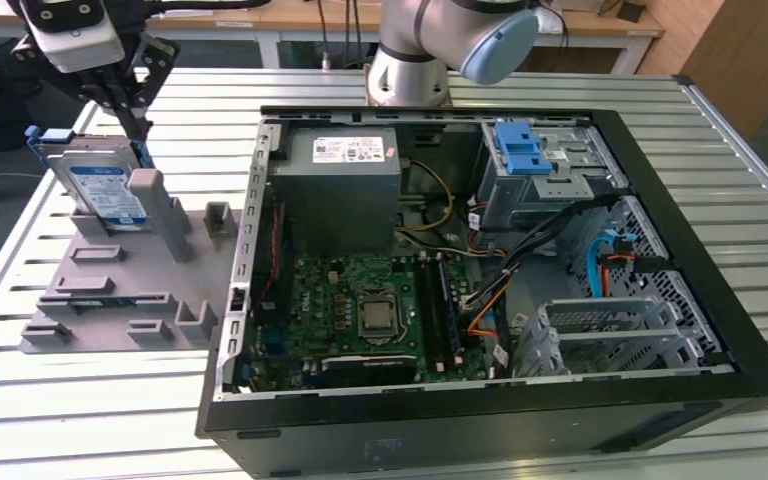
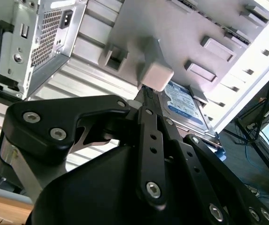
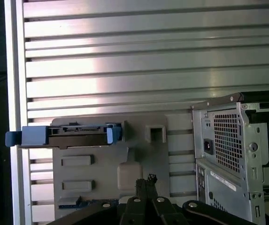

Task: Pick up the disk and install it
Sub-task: 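Reach for the disk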

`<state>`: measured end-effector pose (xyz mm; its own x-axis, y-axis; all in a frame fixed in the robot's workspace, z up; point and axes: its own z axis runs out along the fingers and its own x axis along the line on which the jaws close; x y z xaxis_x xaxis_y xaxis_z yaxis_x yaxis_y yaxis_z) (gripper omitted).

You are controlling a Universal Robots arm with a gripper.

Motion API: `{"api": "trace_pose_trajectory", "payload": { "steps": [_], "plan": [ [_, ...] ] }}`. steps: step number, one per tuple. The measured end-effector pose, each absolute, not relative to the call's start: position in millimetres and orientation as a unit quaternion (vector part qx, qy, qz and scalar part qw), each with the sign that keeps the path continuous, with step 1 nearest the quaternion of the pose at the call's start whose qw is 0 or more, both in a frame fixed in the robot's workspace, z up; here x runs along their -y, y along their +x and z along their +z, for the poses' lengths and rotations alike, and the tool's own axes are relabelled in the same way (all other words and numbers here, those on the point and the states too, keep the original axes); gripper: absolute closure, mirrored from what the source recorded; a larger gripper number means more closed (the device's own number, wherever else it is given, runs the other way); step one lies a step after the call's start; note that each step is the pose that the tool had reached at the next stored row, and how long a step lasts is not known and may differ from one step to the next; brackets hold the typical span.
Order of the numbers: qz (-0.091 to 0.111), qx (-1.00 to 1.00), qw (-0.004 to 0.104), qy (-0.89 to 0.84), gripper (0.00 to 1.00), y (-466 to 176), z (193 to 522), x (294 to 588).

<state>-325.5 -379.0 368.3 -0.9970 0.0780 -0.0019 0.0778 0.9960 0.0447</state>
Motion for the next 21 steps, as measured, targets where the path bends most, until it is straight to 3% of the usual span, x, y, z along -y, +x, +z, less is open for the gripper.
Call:
{"api": "trace_pose_trajectory", "payload": {
  "steps": [21],
  "plan": [
    [0.022, -0.999, 0.0, 0.039, 0.89, -398.1, 358.2, 356.5]
  ]
}}
